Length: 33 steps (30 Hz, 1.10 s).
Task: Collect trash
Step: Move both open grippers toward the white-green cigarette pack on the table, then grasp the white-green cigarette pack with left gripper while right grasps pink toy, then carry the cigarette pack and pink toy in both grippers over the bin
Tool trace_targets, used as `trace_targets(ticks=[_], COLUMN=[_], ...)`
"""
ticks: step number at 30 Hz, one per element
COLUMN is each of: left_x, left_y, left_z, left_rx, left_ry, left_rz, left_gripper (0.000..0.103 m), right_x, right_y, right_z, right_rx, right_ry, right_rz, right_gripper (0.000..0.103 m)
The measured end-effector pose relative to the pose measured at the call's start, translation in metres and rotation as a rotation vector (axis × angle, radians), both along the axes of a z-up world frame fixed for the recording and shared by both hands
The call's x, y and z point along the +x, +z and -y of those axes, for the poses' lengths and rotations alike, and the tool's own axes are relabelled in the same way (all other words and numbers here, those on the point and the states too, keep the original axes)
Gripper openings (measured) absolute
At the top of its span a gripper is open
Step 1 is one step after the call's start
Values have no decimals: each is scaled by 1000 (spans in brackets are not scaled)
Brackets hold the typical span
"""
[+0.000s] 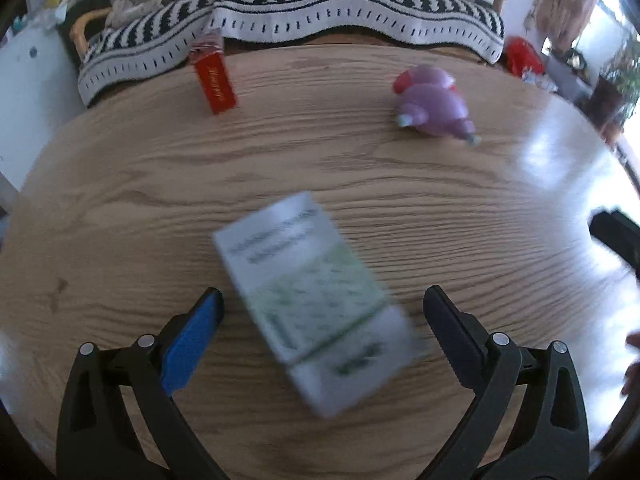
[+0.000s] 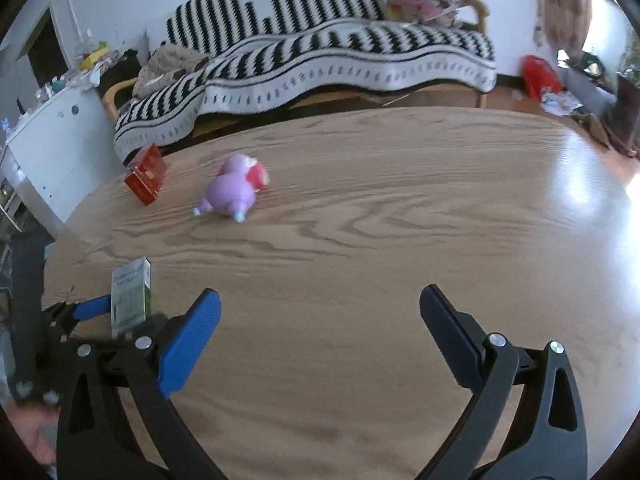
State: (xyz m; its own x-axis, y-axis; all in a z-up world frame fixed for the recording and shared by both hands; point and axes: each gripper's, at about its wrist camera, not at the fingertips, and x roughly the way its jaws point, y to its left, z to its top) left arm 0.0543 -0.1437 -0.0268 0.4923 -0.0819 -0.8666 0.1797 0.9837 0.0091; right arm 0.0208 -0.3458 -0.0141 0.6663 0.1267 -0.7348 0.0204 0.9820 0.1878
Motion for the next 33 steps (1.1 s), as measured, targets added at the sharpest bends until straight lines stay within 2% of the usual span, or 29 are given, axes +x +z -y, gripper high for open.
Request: trace_targets(ticks=[5, 13, 21, 23, 24, 25, 26, 28, 33], left_x=[13, 20, 13, 13, 13, 12, 11, 13, -2], left_y=[2, 1, 0, 1, 3, 5, 8, 11, 22], left_z=[-25, -34, -38, -43, -48, -51, -52, -59, -58], left_rx=[3, -4, -13, -44, -76, -70, -54, -92, -87], left_ry=[-17, -36, -62, -89, -92, -91, -99, -89, -92], left_rz=[-12, 1, 19, 12, 13, 24, 41, 12, 16], left_gripper=[97, 97, 97, 97, 94, 67, 65, 61, 60], right_x=[52, 120, 147, 148, 146, 144, 141, 133, 88], right_y=[-4, -10, -27, -29, -27, -24, -23, -21, 1], right_z=[-41, -78, -82, -79, -78, -79, -78, -76, -72], right_rx=[-6, -52, -104, -104, -92, -85, -93, -53, -57], right_ry=[63, 66, 49, 47, 56, 69, 63, 90, 92], right_rz=[6, -32, -91, -101, -91, -79, -85, -97, -41], right_gripper=[96, 96, 96, 96, 88, 62, 61, 51, 49])
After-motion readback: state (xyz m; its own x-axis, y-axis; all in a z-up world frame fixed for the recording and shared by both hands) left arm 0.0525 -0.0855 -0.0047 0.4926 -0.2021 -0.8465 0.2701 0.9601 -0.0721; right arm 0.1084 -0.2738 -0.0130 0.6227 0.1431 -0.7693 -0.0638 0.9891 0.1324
